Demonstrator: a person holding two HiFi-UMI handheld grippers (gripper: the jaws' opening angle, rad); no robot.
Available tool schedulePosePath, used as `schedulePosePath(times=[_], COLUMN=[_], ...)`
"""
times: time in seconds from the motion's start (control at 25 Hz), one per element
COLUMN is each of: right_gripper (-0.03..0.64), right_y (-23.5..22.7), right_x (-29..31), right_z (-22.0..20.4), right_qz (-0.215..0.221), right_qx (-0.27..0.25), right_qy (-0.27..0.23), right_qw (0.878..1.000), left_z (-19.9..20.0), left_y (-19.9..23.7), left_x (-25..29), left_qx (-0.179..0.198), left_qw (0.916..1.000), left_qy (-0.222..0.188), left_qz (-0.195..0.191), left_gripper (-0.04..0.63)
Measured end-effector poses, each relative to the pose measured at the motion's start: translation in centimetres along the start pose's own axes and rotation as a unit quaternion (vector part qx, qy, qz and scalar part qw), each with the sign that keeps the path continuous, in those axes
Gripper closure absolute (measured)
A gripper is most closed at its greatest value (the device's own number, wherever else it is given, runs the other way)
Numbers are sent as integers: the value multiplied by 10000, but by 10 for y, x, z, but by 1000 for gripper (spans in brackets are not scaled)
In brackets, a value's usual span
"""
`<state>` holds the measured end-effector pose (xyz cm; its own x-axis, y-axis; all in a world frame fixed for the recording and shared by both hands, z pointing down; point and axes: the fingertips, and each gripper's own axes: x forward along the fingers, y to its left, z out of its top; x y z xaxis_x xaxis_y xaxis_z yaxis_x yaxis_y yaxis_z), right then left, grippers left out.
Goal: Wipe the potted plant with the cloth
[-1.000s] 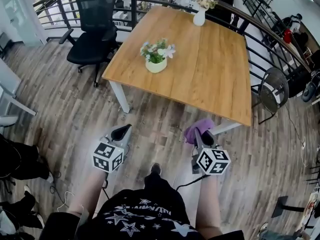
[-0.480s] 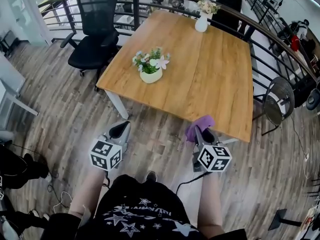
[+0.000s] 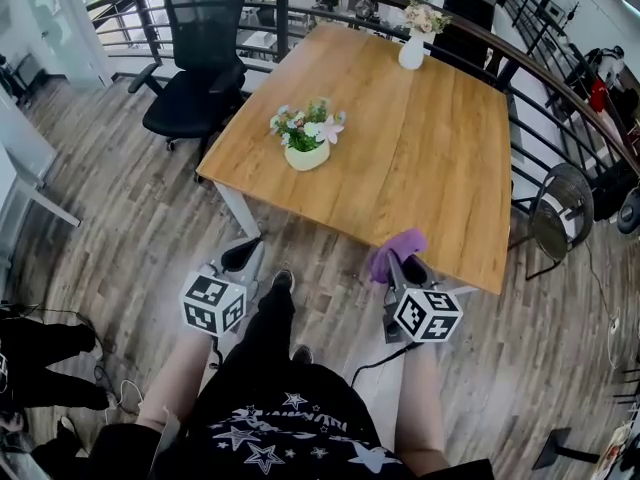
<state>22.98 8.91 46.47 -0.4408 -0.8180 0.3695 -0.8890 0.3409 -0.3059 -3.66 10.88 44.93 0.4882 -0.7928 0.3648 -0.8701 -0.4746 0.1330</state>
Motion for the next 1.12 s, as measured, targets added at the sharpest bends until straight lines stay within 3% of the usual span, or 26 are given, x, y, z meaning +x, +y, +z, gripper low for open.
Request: schedulePosePath(times=[0.6,0.92,1.12], right_gripper=[535,534,534], right_y=[-39,-39,-40], right_x=[77,148,187], right_z=[42,64,61], right_qz=[-282,-256,-248], right_qx=[-35,-26,-267], right_qy=[39,229,515], right_qw=[9996,9994,9980], left_z=[12,23,23], left_y=[63,103,124], left_x=[95,148,180], left_qx=[-78,5,-2], left_qw=[9997,9981,9966], left_qy=[164,422,552], left_qz=[-143,-444,-617], left_gripper=[588,477,321])
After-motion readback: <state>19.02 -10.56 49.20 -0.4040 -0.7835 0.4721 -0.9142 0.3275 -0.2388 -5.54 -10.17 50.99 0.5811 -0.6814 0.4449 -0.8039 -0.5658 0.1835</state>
